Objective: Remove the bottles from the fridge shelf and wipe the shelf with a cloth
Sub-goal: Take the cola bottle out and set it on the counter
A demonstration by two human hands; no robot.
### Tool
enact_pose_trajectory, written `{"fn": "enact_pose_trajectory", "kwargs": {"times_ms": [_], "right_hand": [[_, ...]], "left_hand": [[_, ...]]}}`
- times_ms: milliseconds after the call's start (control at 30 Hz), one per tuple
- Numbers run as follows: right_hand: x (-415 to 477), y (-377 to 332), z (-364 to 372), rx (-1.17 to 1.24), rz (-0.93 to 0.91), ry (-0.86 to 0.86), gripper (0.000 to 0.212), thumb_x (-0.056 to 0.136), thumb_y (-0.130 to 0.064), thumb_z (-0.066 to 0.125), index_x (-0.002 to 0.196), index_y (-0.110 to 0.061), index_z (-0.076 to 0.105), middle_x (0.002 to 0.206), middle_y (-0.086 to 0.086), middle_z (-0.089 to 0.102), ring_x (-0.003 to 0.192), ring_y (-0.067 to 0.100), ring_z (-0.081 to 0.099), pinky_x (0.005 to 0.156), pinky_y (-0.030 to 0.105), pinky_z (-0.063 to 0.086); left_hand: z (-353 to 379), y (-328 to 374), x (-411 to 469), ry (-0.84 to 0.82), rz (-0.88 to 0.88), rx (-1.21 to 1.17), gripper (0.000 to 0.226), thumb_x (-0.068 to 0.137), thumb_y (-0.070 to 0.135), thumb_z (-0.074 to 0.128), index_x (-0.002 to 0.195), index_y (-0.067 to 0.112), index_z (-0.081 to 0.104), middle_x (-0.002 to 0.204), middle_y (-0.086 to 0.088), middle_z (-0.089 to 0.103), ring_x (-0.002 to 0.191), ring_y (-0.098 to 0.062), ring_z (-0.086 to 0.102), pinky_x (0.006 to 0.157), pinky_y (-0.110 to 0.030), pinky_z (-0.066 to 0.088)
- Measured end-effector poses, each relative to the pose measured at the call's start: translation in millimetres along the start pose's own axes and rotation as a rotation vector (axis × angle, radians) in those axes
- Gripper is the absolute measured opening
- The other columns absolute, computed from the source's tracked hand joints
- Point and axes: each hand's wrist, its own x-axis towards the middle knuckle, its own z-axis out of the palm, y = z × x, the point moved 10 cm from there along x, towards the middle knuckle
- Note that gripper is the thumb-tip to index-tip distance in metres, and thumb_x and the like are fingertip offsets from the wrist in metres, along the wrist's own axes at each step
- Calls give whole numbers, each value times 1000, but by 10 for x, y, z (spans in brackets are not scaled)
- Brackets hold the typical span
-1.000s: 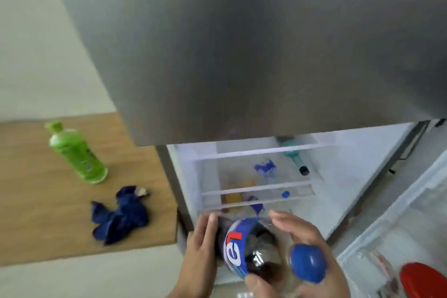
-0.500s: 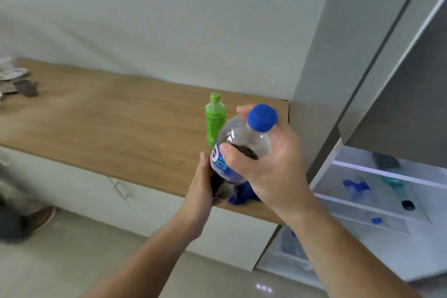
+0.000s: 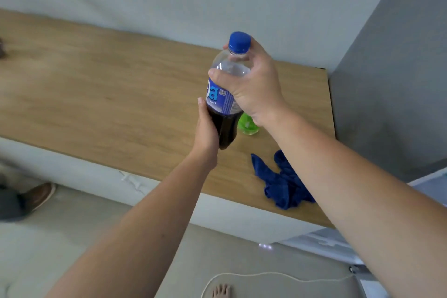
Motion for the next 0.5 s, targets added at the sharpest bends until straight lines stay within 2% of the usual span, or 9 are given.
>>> {"fn": "enact_pose_trajectory", "kwargs": {"times_ms": [67,100,200,267,367,433,467,500], "right_hand": [[86,116,120,-42,11,-9,45,71,-12,87,110,-10,64,87,-15,59,85,9,69,89,41,61],[120,174,164,-57,11,-11,45,71,-12,87,110,-9,64,86,-15,59,85,12,69,89,41,61],[194,349,198,-95,9,15,43,70,-14,87,107,-10,65,84,-16,58,81,8,65,88,37,60],[218,429,176,-97,1,25,42,70,-15,87,106,-14,65,87,-16,60,87,9,65,90,33,58],[239,498,165,-76,-12,15,41,70,-16,87,101,-24,62,95,-12,62,89,5,63,89,25,54],[242,532,184,-72,-14,-10,43,68,-24,87,100,-26,59,101,-1,66,90,10,65,90,32,57],[235,537,184,-89,-20,-26,46,67,-30,87,102,-25,58,105,4,67,93,15,66,92,38,57],[220,510,179,-125,-36,-50,52,66,-34,87,108,-25,58,110,5,66,99,17,66,95,38,56]], "left_hand": [[-99,-62,227,86,-21,-44,69,88,79,27,129,40,67,143,3,60,123,-15,59,84,-23,45],[-100,-104,338,89,-22,-53,68,85,79,30,123,40,71,139,2,63,119,-15,62,82,-26,47],[-1,-176,463,47,3,-128,55,98,67,30,109,35,74,127,3,72,111,-10,66,91,-29,50],[79,-192,502,4,29,-184,52,104,59,27,100,35,73,119,6,76,105,-5,68,98,-27,49],[138,-137,568,-26,78,-225,53,106,56,23,99,37,72,100,15,79,95,2,71,94,-22,50],[169,-79,554,-42,102,-216,51,108,52,20,100,38,68,88,22,79,84,10,71,85,-15,54],[152,-64,539,-29,117,-174,51,108,53,19,102,39,67,88,23,78,85,12,70,84,-12,54],[110,-53,511,-3,130,-138,53,106,57,19,106,39,68,96,22,78,93,10,70,90,-13,53]]}}
